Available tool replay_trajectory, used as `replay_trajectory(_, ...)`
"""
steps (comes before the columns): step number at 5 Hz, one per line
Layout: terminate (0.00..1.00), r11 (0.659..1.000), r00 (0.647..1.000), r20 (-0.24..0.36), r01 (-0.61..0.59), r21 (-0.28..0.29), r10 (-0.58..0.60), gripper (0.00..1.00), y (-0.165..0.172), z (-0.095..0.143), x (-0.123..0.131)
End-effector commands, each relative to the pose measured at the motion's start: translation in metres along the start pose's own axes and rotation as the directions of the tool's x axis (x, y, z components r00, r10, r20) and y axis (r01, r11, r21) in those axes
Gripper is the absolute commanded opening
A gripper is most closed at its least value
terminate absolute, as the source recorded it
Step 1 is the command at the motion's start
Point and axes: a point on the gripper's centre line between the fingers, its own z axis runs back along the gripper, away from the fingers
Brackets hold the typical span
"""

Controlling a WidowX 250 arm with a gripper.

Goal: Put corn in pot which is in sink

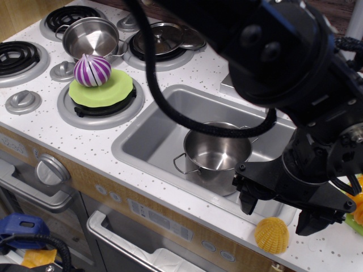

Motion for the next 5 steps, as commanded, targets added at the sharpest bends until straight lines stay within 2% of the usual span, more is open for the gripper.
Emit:
replay_trajectory(1, 0.00, 1.000, 1.000, 0.000, 0.000, 0.000, 0.000, 1.00, 0.000, 0.000, 0.000)
replay_trajectory(3, 0.00, 0.998, 1.000, 0.024, -0.013, -0.057, 0.015, 1.00, 0.007, -0.022, -0.005)
replay_trajectory(5, 0.00, 0.996, 0.998, 0.067, -0.006, -0.087, 0.012, 1.00, 0.007, -0.038, -0.006)
